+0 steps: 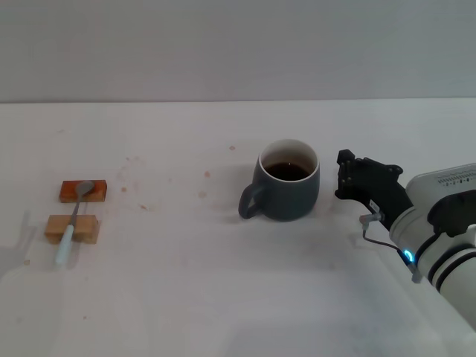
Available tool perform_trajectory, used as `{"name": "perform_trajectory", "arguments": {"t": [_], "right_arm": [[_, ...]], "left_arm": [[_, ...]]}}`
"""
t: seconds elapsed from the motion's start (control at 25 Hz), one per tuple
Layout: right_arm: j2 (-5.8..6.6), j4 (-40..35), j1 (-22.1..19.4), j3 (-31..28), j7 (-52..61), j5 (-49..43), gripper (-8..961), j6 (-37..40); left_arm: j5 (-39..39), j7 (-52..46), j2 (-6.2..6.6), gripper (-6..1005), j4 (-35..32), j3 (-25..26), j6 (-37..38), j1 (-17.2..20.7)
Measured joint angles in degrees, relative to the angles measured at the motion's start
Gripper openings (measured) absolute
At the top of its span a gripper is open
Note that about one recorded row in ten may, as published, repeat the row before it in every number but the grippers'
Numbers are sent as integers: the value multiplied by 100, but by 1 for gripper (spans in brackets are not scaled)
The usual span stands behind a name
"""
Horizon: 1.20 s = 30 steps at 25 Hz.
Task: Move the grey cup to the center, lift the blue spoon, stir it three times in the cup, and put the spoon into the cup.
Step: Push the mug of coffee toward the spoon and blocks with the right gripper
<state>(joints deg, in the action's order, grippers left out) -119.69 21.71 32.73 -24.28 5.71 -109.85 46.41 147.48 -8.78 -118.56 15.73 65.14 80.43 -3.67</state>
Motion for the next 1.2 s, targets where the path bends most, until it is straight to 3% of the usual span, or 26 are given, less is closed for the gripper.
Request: {"name": "perform_trajectory", "arguments": {"t": [1.2], "right_arm": [[-14, 747, 184, 333, 0, -261, -2, -411]], "left_arm": [[0, 8, -9, 833, 4, -29, 46, 23]]}}
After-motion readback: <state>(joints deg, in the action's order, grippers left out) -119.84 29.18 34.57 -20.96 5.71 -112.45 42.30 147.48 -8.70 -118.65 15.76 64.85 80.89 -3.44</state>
